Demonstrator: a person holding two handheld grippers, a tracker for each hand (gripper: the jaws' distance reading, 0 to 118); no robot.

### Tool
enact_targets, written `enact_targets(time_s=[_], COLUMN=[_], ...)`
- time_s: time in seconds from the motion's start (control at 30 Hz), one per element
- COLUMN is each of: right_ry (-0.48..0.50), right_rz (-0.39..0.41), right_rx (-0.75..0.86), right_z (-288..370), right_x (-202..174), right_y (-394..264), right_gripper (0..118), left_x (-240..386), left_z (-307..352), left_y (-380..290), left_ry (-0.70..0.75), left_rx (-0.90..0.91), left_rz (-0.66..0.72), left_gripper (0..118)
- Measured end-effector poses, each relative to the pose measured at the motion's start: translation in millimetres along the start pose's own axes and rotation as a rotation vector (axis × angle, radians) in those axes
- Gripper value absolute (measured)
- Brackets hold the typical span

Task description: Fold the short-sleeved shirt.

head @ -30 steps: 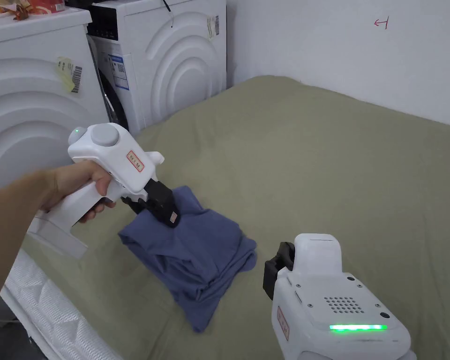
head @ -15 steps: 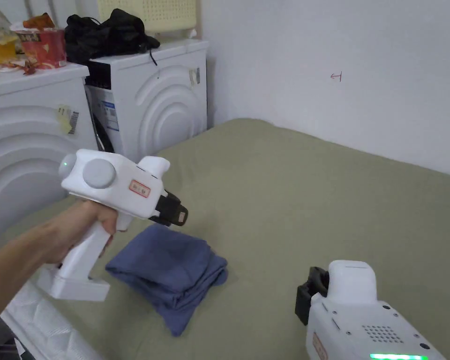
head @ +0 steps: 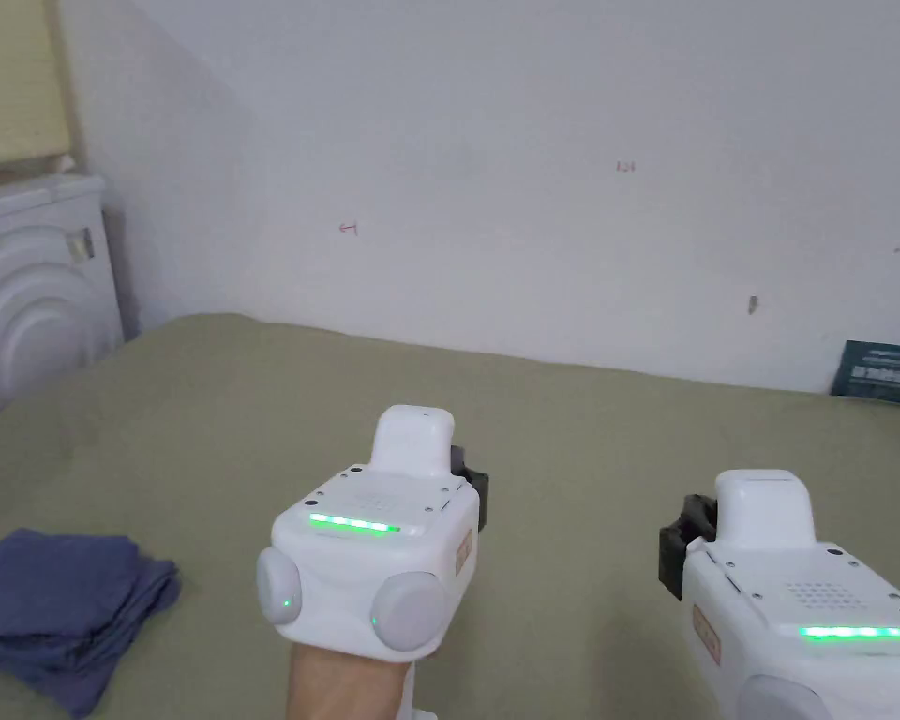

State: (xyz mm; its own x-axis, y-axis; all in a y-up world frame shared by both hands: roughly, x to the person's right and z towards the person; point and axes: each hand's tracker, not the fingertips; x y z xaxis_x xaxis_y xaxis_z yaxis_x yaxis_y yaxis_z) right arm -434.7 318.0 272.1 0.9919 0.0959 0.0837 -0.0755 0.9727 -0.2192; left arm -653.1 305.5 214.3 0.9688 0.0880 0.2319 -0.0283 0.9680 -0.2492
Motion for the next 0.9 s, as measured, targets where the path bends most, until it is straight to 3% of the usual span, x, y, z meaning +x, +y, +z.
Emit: enact_targets(time_s=[0.17,0.27,0.33,0.43,0.77,0.83,0.87,0.9], right_ry=[-0.113,-0.153,-0.116,-0.151,-0.102,-0.102,-0.107,-0.101], right_rz=[-0.024,0.026,-0.021,0.012,-0.045,-0.044,-0.045,-0.051], right_rx=[0.048,0.059,0.05,0.072,0.1,0.108,0.116,0.121], right_z=[21,22,21,19,16,15,15,14], right_x=[41,46,48,42,32,31,31,31], right_y=[-2,-2,0,-1,8,9,9,9], right_gripper=[7,7,7,7,10,29,51,81], left_x=[33,40,40,35,24,23,23,24], left_z=[5,10,13,18,15,13,11,10], left_y=[5,10,13,13,15,15,15,14], left_ry=[0.019,0.051,0.038,0.039,0.062,0.067,0.068,0.085], left_rx=[0.015,0.047,0.055,0.054,0.042,0.028,0.024,0.025], left_rz=[-0.006,-0.094,-0.107,-0.117,-0.12,-0.117,-0.119,-0.126], left_gripper=[0,0,0,0,0,4,22,58])
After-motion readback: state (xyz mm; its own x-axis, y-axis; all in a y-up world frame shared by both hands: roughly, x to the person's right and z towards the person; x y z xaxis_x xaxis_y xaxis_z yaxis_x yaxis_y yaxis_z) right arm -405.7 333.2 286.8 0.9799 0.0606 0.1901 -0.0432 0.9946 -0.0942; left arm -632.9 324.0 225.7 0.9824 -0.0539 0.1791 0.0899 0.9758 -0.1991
